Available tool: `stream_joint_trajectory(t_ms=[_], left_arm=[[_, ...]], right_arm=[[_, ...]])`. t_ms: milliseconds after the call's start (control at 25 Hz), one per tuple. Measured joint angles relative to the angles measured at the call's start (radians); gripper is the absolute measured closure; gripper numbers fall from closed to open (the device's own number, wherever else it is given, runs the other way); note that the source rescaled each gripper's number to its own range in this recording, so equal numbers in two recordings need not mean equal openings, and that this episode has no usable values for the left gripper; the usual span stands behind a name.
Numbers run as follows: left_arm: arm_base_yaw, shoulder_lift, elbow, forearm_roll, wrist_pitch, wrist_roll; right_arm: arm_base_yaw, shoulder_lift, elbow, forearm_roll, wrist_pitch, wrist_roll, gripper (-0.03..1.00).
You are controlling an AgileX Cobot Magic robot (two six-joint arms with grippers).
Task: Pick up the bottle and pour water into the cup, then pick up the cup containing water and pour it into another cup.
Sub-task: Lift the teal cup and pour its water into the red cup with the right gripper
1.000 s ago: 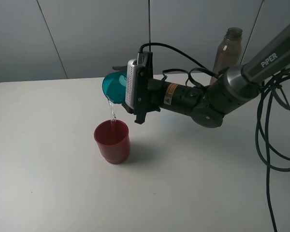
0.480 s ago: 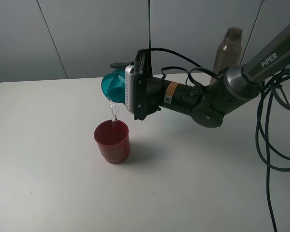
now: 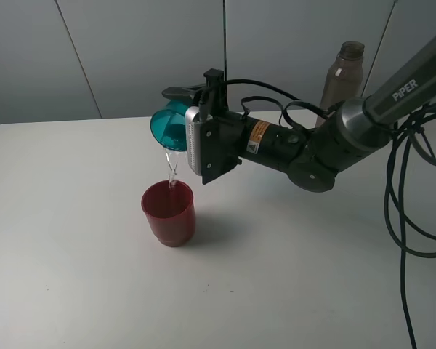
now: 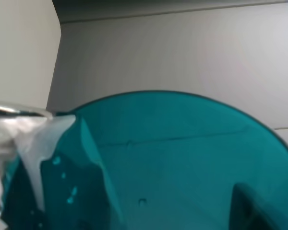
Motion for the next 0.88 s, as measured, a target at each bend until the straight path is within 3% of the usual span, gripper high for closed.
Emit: stream_joint_trajectory(t_ms=[360, 880], left_arm=[[0.0, 0.0, 0.0, 0.0, 0.0, 0.0], [0.0, 0.0, 0.0, 0.0, 0.0, 0.0]], right_arm=[[0.0, -0.004, 0.0, -0.031, -0.036, -0.065, 0.9], [0.0, -0.009, -0.001, -0.072, -0.044, -0.26, 0.9]])
